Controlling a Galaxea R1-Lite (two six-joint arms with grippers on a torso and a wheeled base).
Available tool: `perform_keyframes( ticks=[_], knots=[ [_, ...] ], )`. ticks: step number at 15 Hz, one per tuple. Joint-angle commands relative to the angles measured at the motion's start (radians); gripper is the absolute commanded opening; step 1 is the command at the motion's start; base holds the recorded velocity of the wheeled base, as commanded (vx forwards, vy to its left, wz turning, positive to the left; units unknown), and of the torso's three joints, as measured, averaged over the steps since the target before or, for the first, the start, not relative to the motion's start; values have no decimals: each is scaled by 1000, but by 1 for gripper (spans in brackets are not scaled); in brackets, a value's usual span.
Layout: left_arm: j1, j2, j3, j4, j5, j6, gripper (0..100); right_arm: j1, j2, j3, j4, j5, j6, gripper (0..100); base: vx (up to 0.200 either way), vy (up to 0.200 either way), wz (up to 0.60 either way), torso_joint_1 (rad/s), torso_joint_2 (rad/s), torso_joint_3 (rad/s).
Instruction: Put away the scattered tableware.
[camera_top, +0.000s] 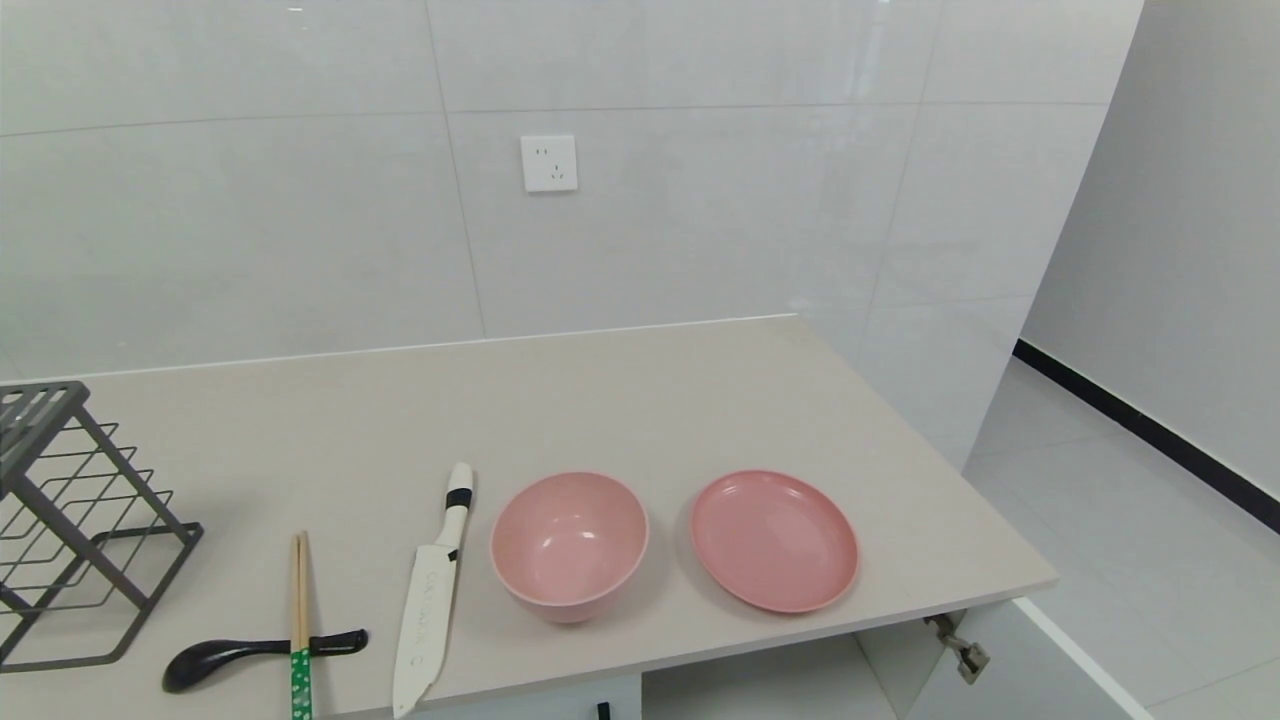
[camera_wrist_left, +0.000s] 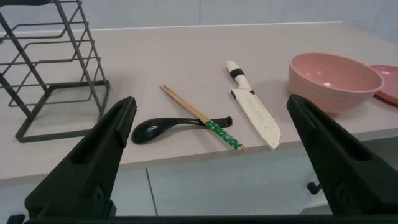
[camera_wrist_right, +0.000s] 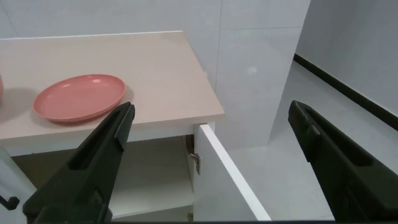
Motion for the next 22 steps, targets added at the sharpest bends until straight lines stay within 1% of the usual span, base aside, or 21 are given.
perform_keyframes(
  ticks=[1,6,12,13,15,18,20,21,22],
  knots=[
    [0,1,-1,0,17,-6,100,0,1,0,0,0,0,100,0,0,0,0,0,0],
    [0,1,1,-2,27,-8,100,0,1,0,0,-18,-4,100,0,0,0,7,-20,-17],
    [0,1,1,0,26,-3,100,0,1,0,3,-19,22,100,0,0,0,152,-461,-295],
    [0,1,1,0,26,-3,100,0,1,0,3,-19,22,100,0,0,0,46,-90,-80],
    [0,1,1,1,20,19,100,5,1,0,0,-4,-17,100,0,0,0,13,-30,-21],
    [0,1,1,1,20,19,100,2,2,0,-3,27,-55,100,0,0,0,0,0,0],
    [0,1,1,1,20,20,100,0,2,0,-2,23,-43,100,0,0,0,0,0,0],
    [0,1,1,1,20,17,100,-1,4,-31,-11,25,-24,100,0,0,0,0,0,0],
    [0,1,1,1,20,17,100,-43,91,-345,-74,27,-8,100,0,0,0,0,0,0]
  ],
)
